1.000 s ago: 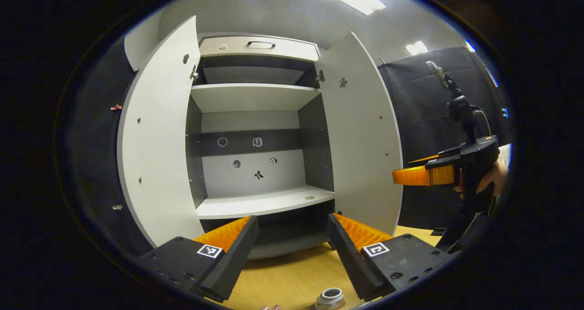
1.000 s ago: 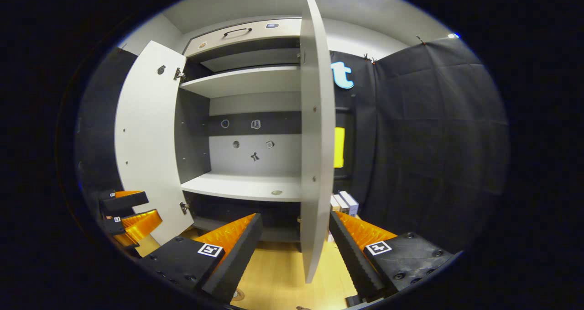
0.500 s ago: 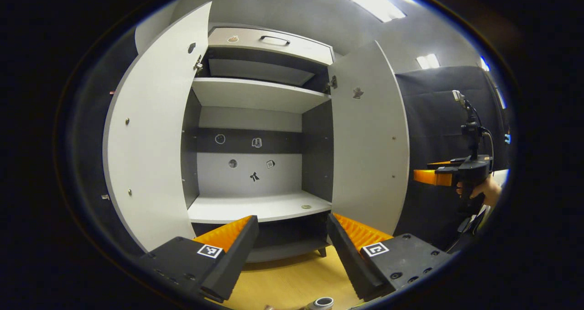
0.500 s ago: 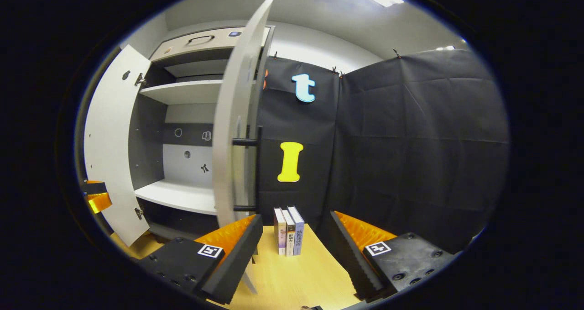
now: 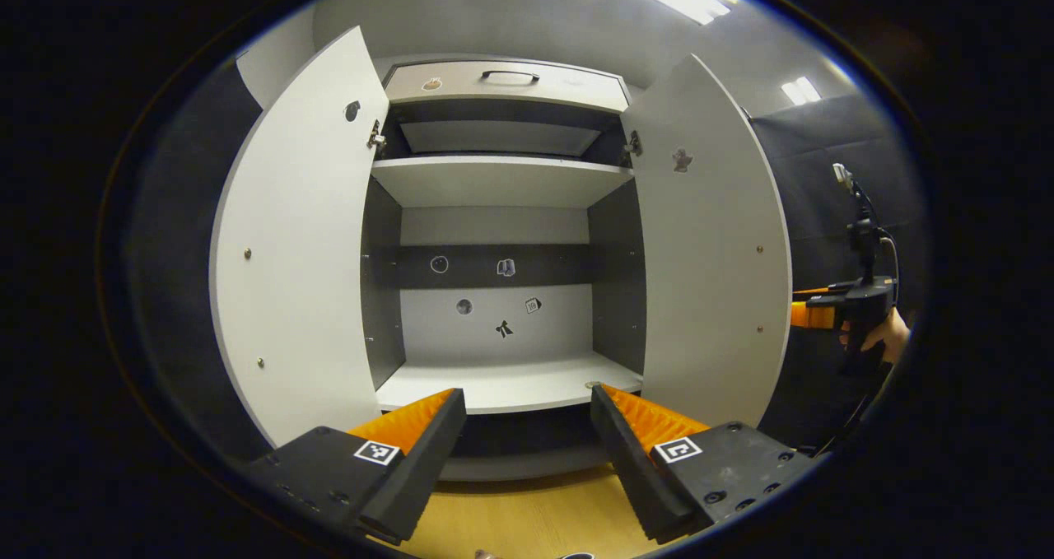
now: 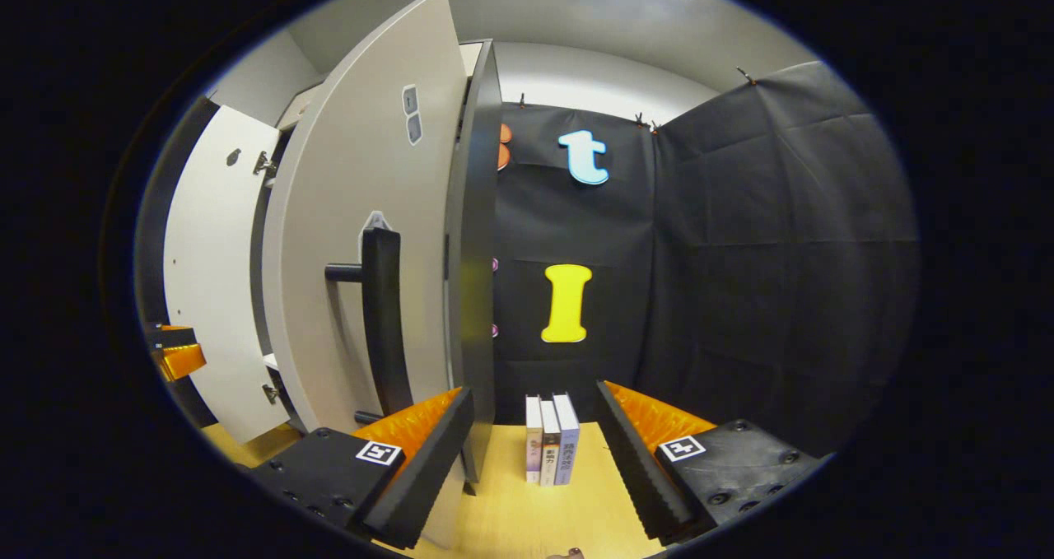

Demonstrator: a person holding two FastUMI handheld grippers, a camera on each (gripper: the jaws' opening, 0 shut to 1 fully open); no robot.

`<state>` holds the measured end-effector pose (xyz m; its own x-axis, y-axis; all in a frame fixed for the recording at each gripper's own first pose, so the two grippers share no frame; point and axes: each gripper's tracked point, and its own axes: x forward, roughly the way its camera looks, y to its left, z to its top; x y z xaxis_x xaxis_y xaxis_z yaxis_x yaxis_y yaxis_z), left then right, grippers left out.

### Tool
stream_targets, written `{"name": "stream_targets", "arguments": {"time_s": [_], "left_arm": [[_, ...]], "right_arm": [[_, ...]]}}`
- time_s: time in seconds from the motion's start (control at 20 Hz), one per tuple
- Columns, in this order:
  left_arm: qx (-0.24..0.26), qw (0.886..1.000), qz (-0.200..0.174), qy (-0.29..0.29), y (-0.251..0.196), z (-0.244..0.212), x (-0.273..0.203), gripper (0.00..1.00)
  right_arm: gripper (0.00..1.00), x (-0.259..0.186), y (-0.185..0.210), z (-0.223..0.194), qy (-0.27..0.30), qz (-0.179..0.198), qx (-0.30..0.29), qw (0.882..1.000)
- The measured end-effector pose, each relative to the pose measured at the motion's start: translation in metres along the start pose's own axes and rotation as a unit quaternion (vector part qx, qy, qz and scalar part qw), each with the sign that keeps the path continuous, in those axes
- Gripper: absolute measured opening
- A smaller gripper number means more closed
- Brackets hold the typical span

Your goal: Grasp the bottle in the cabinet with the left hand and place it on the coaster, then close the right door with the right hand and the left door with the left hand.

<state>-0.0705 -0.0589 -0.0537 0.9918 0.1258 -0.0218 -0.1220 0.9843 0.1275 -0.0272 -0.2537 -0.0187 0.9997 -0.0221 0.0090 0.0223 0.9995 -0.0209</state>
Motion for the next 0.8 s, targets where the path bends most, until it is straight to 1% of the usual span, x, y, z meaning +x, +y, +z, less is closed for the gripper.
{"name": "stream_targets", "arguments": {"time_s": [0.1,0.2,0.3,0.45,0.65,0.8], "left_arm": [[-0.009,1.000,0.010,0.004,-0.005,-0.004,-0.005,0.96],[-0.022,0.999,0.023,0.004,-0.002,-0.006,-0.011,0.96],[-0.032,0.999,0.039,0.004,0.005,-0.009,-0.013,0.96],[-0.038,0.998,0.056,0.002,0.022,-0.009,-0.019,0.96],[-0.034,0.996,0.079,0.006,0.059,-0.010,-0.039,0.96],[-0.026,0.994,0.103,0.008,0.102,-0.008,-0.057,0.96]], "right_arm": [[0.94,0.006,0.004,-0.001,0.007,0.022,0.016,1.000],[0.93,0.007,0.015,-0.001,0.010,0.043,0.022,0.999],[0.94,0.007,0.038,-0.001,0.012,0.074,0.017,0.997],[0.95,0.006,0.074,-0.003,0.014,0.107,0.011,0.994],[0.93,0.012,0.109,-0.004,0.013,0.125,-0.009,0.992],[0.92,0.021,0.135,-0.004,0.013,0.127,-0.017,0.992]]}}
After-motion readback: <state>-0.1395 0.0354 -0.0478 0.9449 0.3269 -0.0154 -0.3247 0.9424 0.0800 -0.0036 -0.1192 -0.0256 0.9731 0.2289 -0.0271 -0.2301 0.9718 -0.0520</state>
